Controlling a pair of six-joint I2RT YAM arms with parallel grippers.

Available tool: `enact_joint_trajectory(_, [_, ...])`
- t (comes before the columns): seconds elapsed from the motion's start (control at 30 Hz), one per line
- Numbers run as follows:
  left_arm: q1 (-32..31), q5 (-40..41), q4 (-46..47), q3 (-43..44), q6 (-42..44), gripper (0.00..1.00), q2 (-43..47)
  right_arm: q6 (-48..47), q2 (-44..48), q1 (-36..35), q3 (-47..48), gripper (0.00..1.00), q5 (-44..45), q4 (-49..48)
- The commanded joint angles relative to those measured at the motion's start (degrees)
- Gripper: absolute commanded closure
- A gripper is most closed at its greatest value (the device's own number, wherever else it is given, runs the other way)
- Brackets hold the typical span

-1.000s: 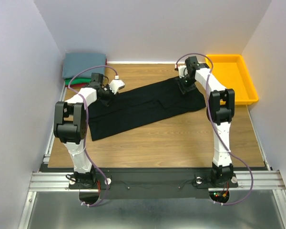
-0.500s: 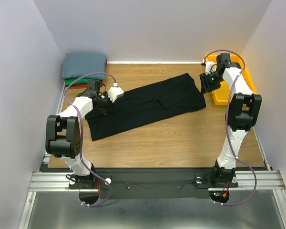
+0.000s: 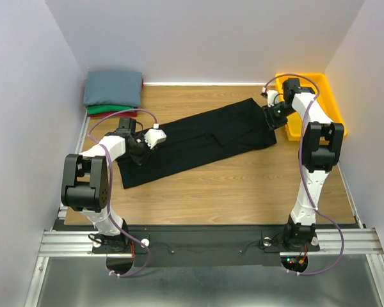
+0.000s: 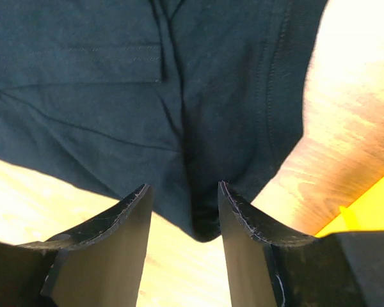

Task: Fold and stack the t-shirts
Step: Fold the tshirt

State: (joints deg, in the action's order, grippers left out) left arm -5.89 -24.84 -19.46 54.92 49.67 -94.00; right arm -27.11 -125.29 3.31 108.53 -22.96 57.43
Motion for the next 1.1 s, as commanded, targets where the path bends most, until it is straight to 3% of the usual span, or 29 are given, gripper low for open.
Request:
enact_joint_trajectory(0.0, [0.00,1.20,1.27,-0.51,0.69,0.64,-0.31,-2.33,1.28,-0.06,-0.60,0.49,-2.62,2.59])
enact_joint_trajectory(0.37, [0.00,2.69,2.24,-0.60,0.78,0.64,-1.72,-4.09,-1.62,0.03,0.01,0.56,1.86,4.45])
enact_joint_trajectory(0.67, [0.00,4.45,2.85,-3.32,1.66,0.65,-2.07,-2.24,-5.31,-0.06,5.55,0.98,4.94,2.96])
enact_joint_trajectory(0.97, [0.00,5.94,3.21,-6.22,3.85,0.69,-1.89,1.01,-9.87,-0.67,11.96,0.99,11.88,-2.06])
enact_joint_trajectory(1.07, [-0.17,1.84,0.75,-6.49,5.43,0.69,-0.32,1.10,-13.82,-1.90,15.11,0.99,14.87,-2.93])
